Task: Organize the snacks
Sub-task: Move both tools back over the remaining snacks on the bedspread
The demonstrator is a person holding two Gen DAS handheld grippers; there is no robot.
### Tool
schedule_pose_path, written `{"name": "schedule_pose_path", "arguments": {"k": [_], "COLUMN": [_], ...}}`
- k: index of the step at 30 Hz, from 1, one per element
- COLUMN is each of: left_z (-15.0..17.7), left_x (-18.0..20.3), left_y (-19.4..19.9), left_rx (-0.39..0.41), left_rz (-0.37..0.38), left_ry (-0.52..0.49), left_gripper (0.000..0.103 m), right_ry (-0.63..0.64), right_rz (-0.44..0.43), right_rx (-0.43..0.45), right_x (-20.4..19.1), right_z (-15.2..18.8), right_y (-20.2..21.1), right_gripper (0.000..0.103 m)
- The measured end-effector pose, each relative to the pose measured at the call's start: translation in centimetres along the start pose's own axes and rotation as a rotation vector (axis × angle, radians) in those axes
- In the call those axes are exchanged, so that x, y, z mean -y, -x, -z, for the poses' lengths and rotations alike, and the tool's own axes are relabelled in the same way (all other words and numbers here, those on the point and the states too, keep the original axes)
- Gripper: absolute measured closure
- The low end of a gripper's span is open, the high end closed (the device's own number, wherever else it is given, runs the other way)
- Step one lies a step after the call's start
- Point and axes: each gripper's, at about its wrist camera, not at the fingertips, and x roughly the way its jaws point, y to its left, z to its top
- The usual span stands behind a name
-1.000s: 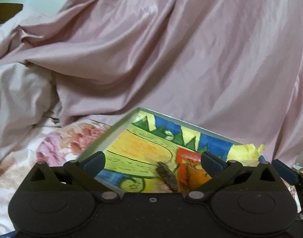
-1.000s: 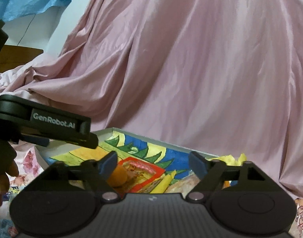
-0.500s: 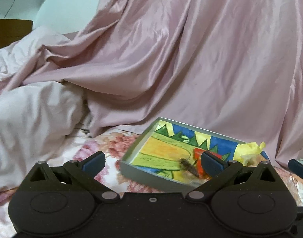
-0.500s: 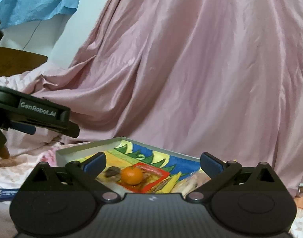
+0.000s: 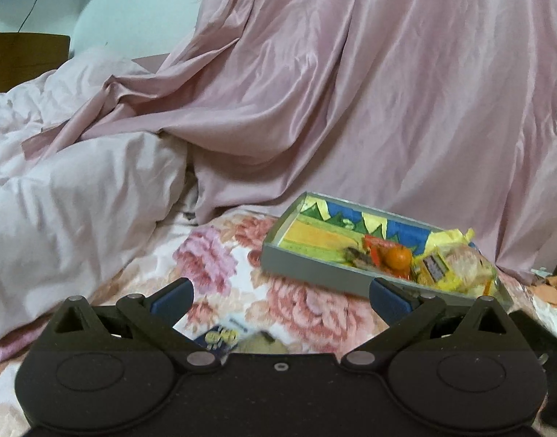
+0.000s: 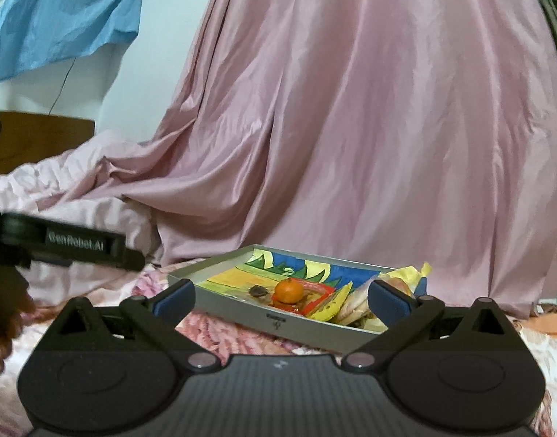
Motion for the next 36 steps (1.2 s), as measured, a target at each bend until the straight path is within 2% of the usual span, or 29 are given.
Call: {"name": "schedule_pose_path", "arguments": {"k": [5, 13, 18, 26, 31, 36], "left_z": [1.8, 4.9, 6.1, 7.0, 7.6, 8.0], "left_x": [-1.1, -2.8, -3.8, -4.8, -5.2, -5.4], "left_y": [1.8, 3.8, 5.2, 5.4, 4.9, 4.4], "left_rx": [-0.013, -0.065, -0.083, -0.111, -0.143, -0.167], "left_rz": [0.0, 0.002, 0.02, 0.03, 0.027, 0.019], "left_ry": [-0.016, -0.056, -0.065, -0.077, -0.084, -0.093], "left_gripper": [0.001, 0.001, 0.001, 0.001, 0.001, 0.001], "right_ry": [-0.073, -0.084, -0.124, -0.082, -0.063, -0.056], "right_rz": [0.011, 0.008, 0.007, 0.032, 0.047, 0.04], "right_rx": [-0.005, -0.107, -0.22, -0.366, -0.449, -0.493], "right_x": [-0.6, -2.3, -2.9, -4.1, -4.5, -4.6], "right_z": [0.4, 1.7, 2.7, 4.1, 4.8, 5.3], "right_y": [2.8, 4.6, 4.5, 3.2, 2.1, 1.5], "right_gripper": [0.0, 0.0, 0.0, 0.0, 0.0, 0.0]}}
